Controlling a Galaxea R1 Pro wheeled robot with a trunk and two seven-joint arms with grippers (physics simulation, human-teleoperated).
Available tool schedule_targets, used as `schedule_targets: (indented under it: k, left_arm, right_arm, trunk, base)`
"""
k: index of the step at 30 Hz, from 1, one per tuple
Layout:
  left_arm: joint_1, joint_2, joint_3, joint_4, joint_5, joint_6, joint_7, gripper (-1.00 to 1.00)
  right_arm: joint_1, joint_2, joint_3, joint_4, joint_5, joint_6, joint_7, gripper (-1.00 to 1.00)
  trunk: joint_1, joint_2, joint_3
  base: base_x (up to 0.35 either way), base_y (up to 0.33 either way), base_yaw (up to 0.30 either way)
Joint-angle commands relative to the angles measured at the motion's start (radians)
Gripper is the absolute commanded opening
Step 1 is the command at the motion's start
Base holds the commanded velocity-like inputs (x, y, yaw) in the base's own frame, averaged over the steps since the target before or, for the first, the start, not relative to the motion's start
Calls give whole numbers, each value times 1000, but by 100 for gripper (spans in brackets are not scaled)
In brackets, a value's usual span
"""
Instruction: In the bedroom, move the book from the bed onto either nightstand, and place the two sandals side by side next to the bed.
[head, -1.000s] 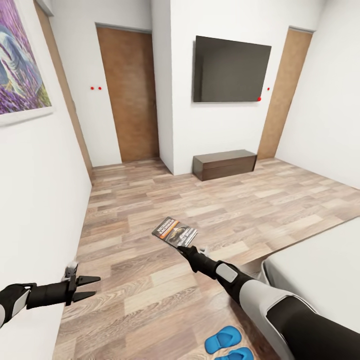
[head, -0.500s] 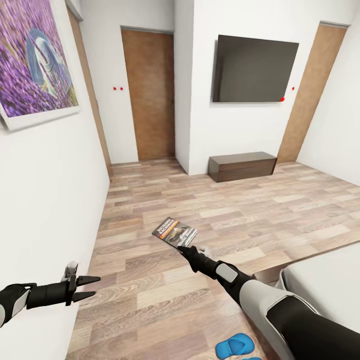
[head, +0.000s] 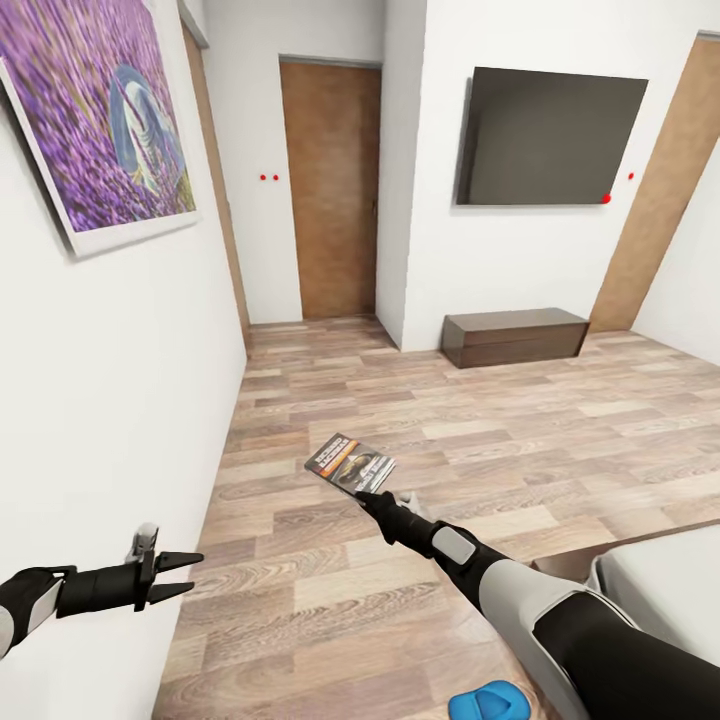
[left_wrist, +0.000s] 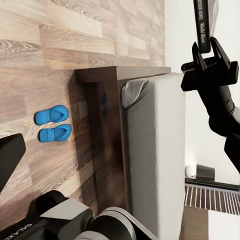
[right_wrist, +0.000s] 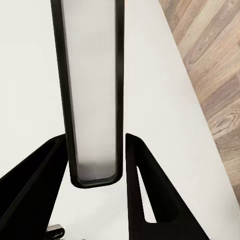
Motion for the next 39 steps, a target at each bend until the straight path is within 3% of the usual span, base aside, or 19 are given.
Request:
schedule_targets:
  k: [1,7,13,21,26,32,39]
  left_arm:
    - [0,-2,6,0,-8,10,-4,100]
    - [0,-33,6,-1,-10,5,-3,100]
    - [0,-94,6,-2,-11,-19,17,100]
    - [0,-159,7,-4,-3,-28,163,100]
    - [0,-197,9,-6,-1,-29,218,100]
    - [0,-222,11,-6,1,-30,246,100]
    - [0,-231,14,-6,3,-32,281,100]
  right_arm:
    - [-1,0,6,1,-11,5,2,-100]
    - [-1,0,5,2,-11,6,2,-100]
    - [-1,0,5,2,-11,6,2,-100]
    - [-1,0,3,2,-13,6,2,-100]
    - [-1,-1,2,2,-13,6,2,-100]
    - [-1,-2,0,2,-13,6,2,-100]
    - [-1,-2,0,2,-13,6,2,-100]
  trunk:
    - [0,0,-1]
    - [0,0,-1]
    - [0,0,-1]
    - [0,0,-1]
    - [0,0,-1]
    - [0,0,-1]
    - [0,0,-1]
  base:
    - [0,0,47]
    - [0,0,21]
    - [0,0,4]
    - [0,0,0]
    - [0,0,0]
    - [0,0,0]
    - [0,0,0]
